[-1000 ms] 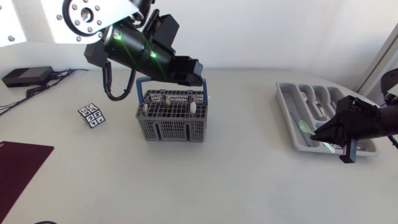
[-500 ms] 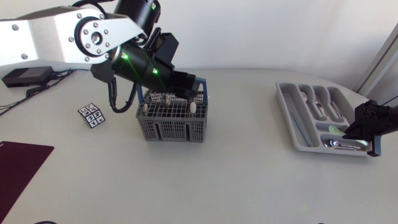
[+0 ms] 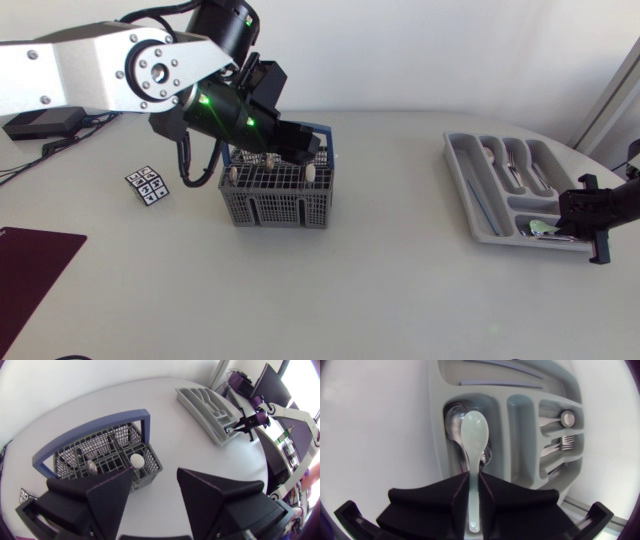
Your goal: Transfer all utensils from the basket to the drawer tray.
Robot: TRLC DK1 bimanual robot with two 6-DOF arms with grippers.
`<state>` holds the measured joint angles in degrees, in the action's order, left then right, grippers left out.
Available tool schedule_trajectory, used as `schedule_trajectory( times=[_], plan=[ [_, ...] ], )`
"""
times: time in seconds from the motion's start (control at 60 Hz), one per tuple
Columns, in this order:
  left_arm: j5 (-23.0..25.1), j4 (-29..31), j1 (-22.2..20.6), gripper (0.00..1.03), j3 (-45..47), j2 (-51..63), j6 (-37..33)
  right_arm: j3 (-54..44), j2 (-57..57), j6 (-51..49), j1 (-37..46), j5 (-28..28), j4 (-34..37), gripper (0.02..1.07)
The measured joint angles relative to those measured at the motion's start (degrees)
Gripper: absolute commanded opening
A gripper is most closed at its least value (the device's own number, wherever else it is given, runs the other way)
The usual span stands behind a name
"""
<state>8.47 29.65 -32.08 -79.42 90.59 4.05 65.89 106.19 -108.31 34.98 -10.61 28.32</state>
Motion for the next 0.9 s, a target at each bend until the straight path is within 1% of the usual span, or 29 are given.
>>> schedule_trajectory(
  times=[0.083, 0.183, 0.2, 0.217, 0.233, 0.25, 0.3, 0.333, 0.467, 0.567, 0.717, 0.9],
  plan=[
    [0.0, 0.0, -0.2, 0.61, 0.0, 0.0, 0.0, -1.1, 0.0, -0.2, 0.0, 0.0, -0.8, 0.38],
    [0.0, -0.2, -0.3, 0.61, 0.3, 0.0, 0.0, -1.8, -1.3, -0.2, 0.0, -0.4, -1.8, 0.5],
    [0.0, -0.2, -0.3, 0.61, 0.4, -0.1, 0.0, -2.0, -1.9, -0.2, 0.0, -0.8, -1.8, 0.51],
    [0.0, -0.2, -0.3, 0.61, 0.5, -0.1, 0.0, -2.2, -2.3, -0.2, 0.0, -1.0, -1.8, 0.6],
    [0.0, -0.2, -0.3, 0.61, 0.5, -0.1, 0.0, -2.3, -2.8, -0.2, 0.0, -1.2, -1.8, 0.63],
    [0.0, -0.2, -0.3, 0.61, 0.7, -0.2, 0.0, -2.6, -3.5, -0.2, 0.0, -1.4, -1.8, 0.7],
    [0.0, -0.2, -0.3, 0.61, 1.1, -0.3, 0.0, -3.1, -5.6, -0.1, -0.1, -1.8, -1.7, 0.87],
    [0.0, -0.2, -0.3, 0.61, 1.3, -0.3, 0.0, -3.2, -6.9, 0.3, -0.3, -2.1, -1.5, 0.92],
    [0.0, -0.2, -0.3, 0.61, 2.4, -0.9, -0.2, -3.7, -12.9, 5.6, -3.5, -3.0, 0.9, 0.92],
    [0.0, -0.6, -0.3, 0.61, 3.2, -1.5, -0.2, -5.2, -17.6, 12.9, -9.1, -4.2, 3.1, 0.92],
    [0.0, -1.1, -0.3, 0.61, 4.4, -2.9, -1.2, -7.4, -24.2, 28.9, -21.1, -4.6, 4.9, 0.92],
    [0.0, -1.8, -0.2, 0.61, 6.0, -4.4, -3.1, -7.4, -27.3, 48.1, -35.2, -4.8, 6.1, 0.92]
  ],
)
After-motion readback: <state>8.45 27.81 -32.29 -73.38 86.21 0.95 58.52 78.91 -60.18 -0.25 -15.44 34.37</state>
